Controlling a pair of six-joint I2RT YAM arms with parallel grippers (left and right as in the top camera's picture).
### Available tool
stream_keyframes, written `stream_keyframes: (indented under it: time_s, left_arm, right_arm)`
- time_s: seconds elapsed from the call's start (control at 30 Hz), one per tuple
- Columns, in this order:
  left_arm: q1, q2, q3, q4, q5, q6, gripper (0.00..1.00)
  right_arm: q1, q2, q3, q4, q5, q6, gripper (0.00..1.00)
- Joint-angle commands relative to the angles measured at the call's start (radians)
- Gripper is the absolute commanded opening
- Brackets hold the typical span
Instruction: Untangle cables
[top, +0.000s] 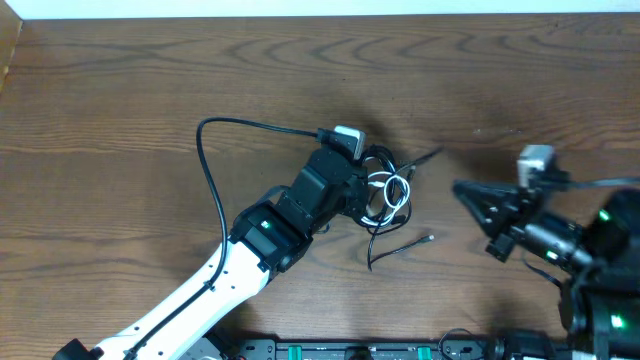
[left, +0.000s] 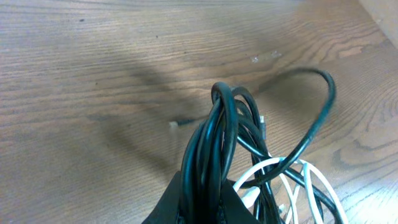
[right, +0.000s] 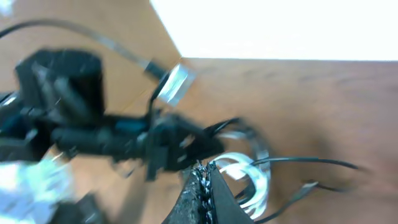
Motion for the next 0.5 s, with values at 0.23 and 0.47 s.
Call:
stream_keyframes:
  time_s: [0.23,0.47]
  left_arm:
    - [0.004,-0.009,0.016,0.019,-0.002,0.029,0.07]
    - [0.004,-0.01,0.016,0.089,0.12,0.187,0.08]
  right_arm:
    - [-0.101,-0.06,0.014,-0.084,0.036,0.138,0.08]
    - [-0.054,-0.011,0.014,-0.296,0.01,0.351,0.26]
